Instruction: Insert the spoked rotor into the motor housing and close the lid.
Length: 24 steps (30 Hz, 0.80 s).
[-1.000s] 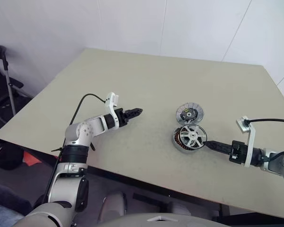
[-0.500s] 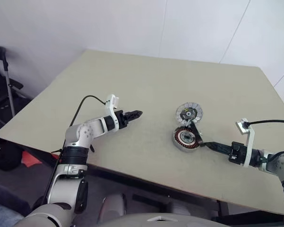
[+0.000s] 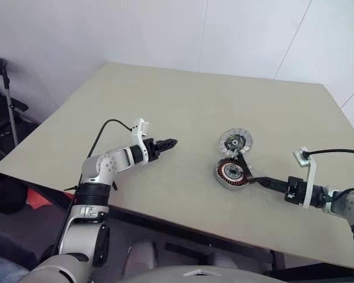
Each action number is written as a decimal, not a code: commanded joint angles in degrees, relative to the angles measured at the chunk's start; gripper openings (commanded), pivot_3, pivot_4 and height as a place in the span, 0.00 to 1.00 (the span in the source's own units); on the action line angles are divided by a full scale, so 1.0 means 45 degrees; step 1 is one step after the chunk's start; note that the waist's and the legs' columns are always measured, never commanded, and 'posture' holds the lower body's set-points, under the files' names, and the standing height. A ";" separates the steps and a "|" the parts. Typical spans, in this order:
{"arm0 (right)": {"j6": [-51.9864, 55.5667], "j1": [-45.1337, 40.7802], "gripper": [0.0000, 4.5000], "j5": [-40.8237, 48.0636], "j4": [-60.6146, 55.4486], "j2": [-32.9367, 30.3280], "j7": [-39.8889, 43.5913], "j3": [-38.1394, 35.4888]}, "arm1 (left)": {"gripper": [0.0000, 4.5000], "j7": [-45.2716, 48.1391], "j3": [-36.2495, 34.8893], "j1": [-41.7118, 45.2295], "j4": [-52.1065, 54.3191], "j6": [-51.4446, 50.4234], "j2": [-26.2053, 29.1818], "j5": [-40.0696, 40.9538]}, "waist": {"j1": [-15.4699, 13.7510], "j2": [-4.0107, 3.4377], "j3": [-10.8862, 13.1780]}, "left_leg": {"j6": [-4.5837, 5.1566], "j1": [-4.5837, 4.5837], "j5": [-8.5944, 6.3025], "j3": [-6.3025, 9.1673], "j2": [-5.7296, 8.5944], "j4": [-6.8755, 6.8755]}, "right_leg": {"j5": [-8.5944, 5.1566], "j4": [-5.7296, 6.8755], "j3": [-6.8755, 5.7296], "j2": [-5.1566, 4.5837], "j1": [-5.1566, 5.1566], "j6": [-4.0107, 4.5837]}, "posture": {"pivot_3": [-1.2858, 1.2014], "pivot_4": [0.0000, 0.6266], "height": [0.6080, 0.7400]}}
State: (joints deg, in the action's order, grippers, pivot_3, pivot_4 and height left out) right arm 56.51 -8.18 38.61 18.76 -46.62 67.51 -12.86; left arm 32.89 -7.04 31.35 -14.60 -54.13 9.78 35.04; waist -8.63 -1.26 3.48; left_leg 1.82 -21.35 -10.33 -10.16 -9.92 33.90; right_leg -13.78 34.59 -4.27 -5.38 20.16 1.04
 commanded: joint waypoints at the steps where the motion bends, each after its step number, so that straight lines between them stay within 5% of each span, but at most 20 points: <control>1: -0.0241 -0.0260 0.01 -0.0058 -0.0283 0.0085 -0.0498 -0.0333 | 0.63 0.0053 -0.0028 0.0183 0.0396 0.0167 0.0067 0.0053 | -0.0001 0.0000 0.0000 | 0.0000 0.0000 0.0000 0.0000 0.0000 -0.0003 | 0.0000 0.0000 0.0000 0.0000 0.0002 -0.0001 | 0.52 0.00 1.00; 14: -0.3452 -0.0108 0.01 -0.2415 -0.3398 -0.0902 -0.1613 0.0485 | 0.63 0.0112 0.0117 0.0223 0.0340 0.0186 0.0010 -0.0048 | 0.0012 -0.0002 0.0005 | -0.0039 -0.0008 0.0024 -0.0010 0.0016 -0.0143 | 0.0000 0.0000 0.0009 0.0004 0.0068 -0.0003 | 0.52 0.00 1.00; 24: -0.7260 0.2326 0.01 -0.5179 -0.5593 -0.3852 -0.0460 0.1077 | 0.63 0.0223 0.0278 0.0297 0.0161 0.0266 0.0000 -0.0174 | -0.0006 -0.0001 0.0006 | 0.0029 -0.0193 -0.0004 -0.0009 0.0031 -0.0147 | 0.0009 0.0009 0.0003 0.0006 0.0213 0.0050 | 0.52 0.00 1.00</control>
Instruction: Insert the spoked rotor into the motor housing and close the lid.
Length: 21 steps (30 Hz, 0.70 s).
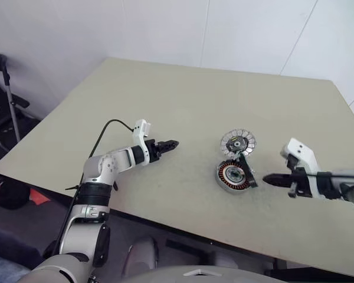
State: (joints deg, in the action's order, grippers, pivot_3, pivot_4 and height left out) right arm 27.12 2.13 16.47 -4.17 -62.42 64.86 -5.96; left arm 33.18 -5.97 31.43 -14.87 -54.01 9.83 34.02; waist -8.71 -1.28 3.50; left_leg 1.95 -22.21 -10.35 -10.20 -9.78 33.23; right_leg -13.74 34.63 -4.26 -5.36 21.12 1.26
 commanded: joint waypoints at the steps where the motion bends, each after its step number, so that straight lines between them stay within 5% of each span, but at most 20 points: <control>1: -0.0899 0.0007 0.01 -0.0405 -0.0604 -0.0457 0.0034 -0.0549 | 0.63 0.0163 0.0063 0.0275 0.0207 0.0257 -0.0052 0.0031 | 0.0020 0.0005 0.0003 | -0.0004 0.0011 -0.0002 0.0001 -0.0001 0.0001 | -0.0001 0.0000 -0.0001 0.0000 -0.0008 -0.0001 | 0.52 0.00 1.00; 11: -0.0922 -0.2306 0.01 0.0262 -0.3151 -0.0757 0.0283 -0.1009 | 0.63 0.0270 0.0241 0.0383 -0.0074 0.0502 -0.0157 -0.0194 | 0.0071 -0.0011 -0.0003 | -0.0061 0.0100 0.0017 0.0005 -0.0018 0.0005 | -0.0015 0.0023 0.0007 0.0010 -0.0050 -0.0026 | 0.52 0.00 1.00; 18: -0.2126 -0.3806 0.43 -0.0755 -0.3156 -0.0532 0.0686 0.0834 | 0.63 0.0348 0.0242 0.0513 -0.0256 0.0628 -0.0106 -0.0300 | 0.0027 -0.0005 -0.0003 | -0.0031 0.0075 0.0015 0.0008 -0.0014 0.0013 | 0.0004 0.0029 0.0004 0.0008 -0.0053 0.0006 | 0.52 0.00 1.00; 21: -0.3080 -0.4500 0.43 -0.1367 -0.2720 -0.0529 0.1230 0.1779 | 0.63 0.0357 0.0213 0.0512 -0.0253 0.0640 -0.0049 -0.0325 | 0.0037 -0.0007 -0.0004 | -0.0018 0.0050 0.0021 0.0007 -0.0015 0.0014 | 0.0005 0.0038 0.0004 0.0008 -0.0023 0.0008 | 0.52 0.00 1.00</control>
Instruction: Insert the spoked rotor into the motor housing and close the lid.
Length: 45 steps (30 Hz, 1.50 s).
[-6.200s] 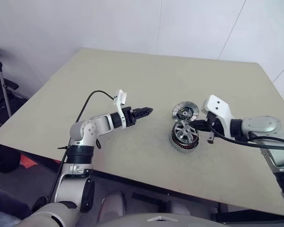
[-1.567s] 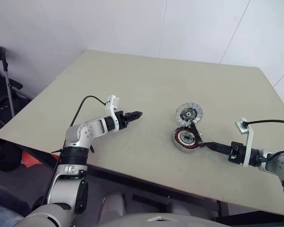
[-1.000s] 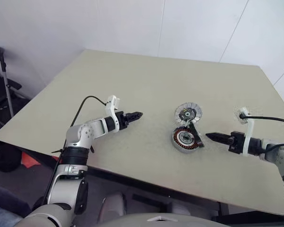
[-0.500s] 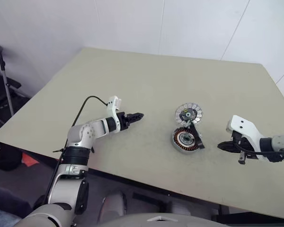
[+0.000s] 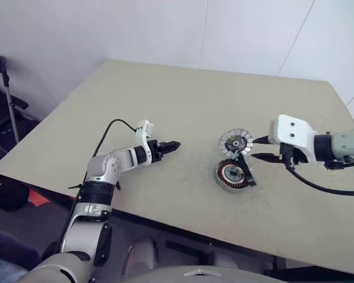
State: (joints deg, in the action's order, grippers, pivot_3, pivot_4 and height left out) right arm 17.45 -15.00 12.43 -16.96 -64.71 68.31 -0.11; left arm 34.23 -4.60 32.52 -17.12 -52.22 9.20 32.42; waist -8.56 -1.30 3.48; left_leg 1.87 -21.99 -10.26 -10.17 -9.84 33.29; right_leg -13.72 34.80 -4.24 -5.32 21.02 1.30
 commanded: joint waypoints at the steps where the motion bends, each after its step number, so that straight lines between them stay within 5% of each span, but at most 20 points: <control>1: -0.1263 -0.0977 0.43 -0.0658 0.0276 -0.0001 0.0670 0.0771 | 0.63 0.0120 -0.0098 0.0264 0.0255 0.0242 0.0106 0.0024 | 0.0011 -0.0001 0.0000 | 0.0001 -0.0004 0.0000 0.0000 -0.0001 0.0001 | 0.0000 0.0002 0.0000 0.0000 0.0004 0.0001 | 0.52 0.00 1.00; 11: -0.3772 -0.4152 0.43 -0.1828 0.2507 0.0776 0.2308 0.2520 | 0.63 -0.0094 -0.0152 -0.0026 0.0482 0.0331 0.0076 -0.0020 | 0.0108 -0.0001 -0.0001 | 0.0003 -0.0009 -0.0005 0.0004 -0.0008 0.0061 | 0.0005 0.0056 0.0000 0.0000 0.0001 0.0009 | 0.52 0.00 1.00; 25: -0.6780 -0.4884 0.43 -0.3997 0.5813 0.1063 0.2217 0.3117 | 0.63 -0.0320 -0.0251 -0.0251 0.0767 0.0230 0.0067 0.0096 | 0.0361 0.0002 0.0002 | 0.0011 -0.0008 -0.0037 0.0004 -0.0020 0.0217 | 0.0005 0.0172 0.0011 -0.0010 -0.0006 0.0012 | 0.52 0.00 1.00; 45: -0.6311 -0.3900 0.43 -0.3457 0.4318 0.2029 0.2521 0.3190 | 0.63 -0.0401 -0.0282 -0.0298 0.0735 0.0260 0.0155 0.0089 | 0.0356 0.0002 0.0002 | 0.0022 -0.0017 -0.0038 0.0003 -0.0022 0.0220 | 0.0006 0.0195 0.0013 -0.0008 0.0011 0.0016 | 0.52 0.00 1.00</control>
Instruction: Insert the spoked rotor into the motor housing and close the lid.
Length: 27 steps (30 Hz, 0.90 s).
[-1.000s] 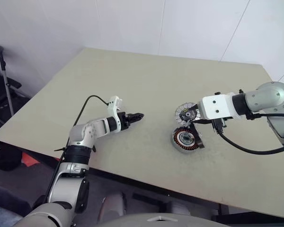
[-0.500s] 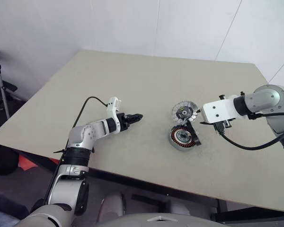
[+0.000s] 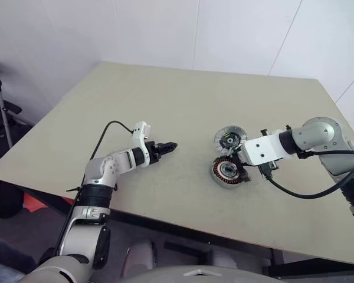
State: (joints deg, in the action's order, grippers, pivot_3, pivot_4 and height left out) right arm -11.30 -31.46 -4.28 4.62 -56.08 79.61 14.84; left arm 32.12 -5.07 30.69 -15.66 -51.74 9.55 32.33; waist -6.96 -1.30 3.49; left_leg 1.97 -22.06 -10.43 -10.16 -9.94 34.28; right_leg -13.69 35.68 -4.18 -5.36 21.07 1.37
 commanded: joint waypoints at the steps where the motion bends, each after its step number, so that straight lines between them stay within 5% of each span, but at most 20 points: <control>1: 0.0102 -0.0257 0.43 0.0244 -0.0503 0.0164 0.0013 -0.0114 | 0.63 0.0070 -0.0177 0.0110 0.0402 0.0159 0.0075 0.0107 | 0.0000 0.0000 0.0000 | 0.0000 -0.0001 0.0000 0.0000 0.0000 0.0000 | 0.0000 0.0000 0.0000 0.0000 0.0001 0.0000 | 0.52 0.00 1.00; 11: -0.0004 -0.0429 0.43 -0.0311 0.0017 0.0648 -0.0155 0.0306 | 0.63 -0.0010 -0.0218 0.0039 0.0481 0.0156 0.0099 0.0106 | 0.0003 0.0000 0.0000 | -0.0004 0.0000 -0.0002 0.0000 0.0000 0.0000 | 0.0000 0.0000 0.0001 0.0000 0.0000 0.0000 | 0.52 0.00 1.00; 18: -0.0100 -0.0680 0.00 -0.0529 0.0316 0.0857 -0.0339 0.0318 | 0.63 -0.0059 -0.0244 0.0026 0.0475 0.0158 0.0118 0.0093 | 0.0005 0.0000 0.0000 | -0.0004 -0.0002 -0.0002 -0.0001 -0.0001 -0.0002 | 0.0000 -0.0001 0.0001 0.0001 0.0004 0.0000 | 0.52 0.00 1.00; 27: -0.0024 -0.0886 0.00 -0.0469 0.0033 0.0729 -0.0253 0.0153 | 0.63 -0.0049 -0.0246 0.0069 0.0337 0.0223 0.0112 0.0054 | 0.0010 0.0000 0.0000 | -0.0004 -0.0002 -0.0002 -0.0001 -0.0002 -0.0003 | 0.0000 0.0000 0.0002 0.0001 0.0004 0.0000 | 0.52 0.00 1.00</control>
State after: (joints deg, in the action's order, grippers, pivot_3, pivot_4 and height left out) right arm -11.12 -33.51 -7.25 6.61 -52.28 78.52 16.89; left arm 31.91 -5.26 30.45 -15.66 -51.73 9.76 32.32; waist -6.91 -1.29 3.49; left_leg 1.95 -22.07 -10.44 -10.16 -9.94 34.27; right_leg -13.69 35.68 -4.17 -5.35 21.09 1.37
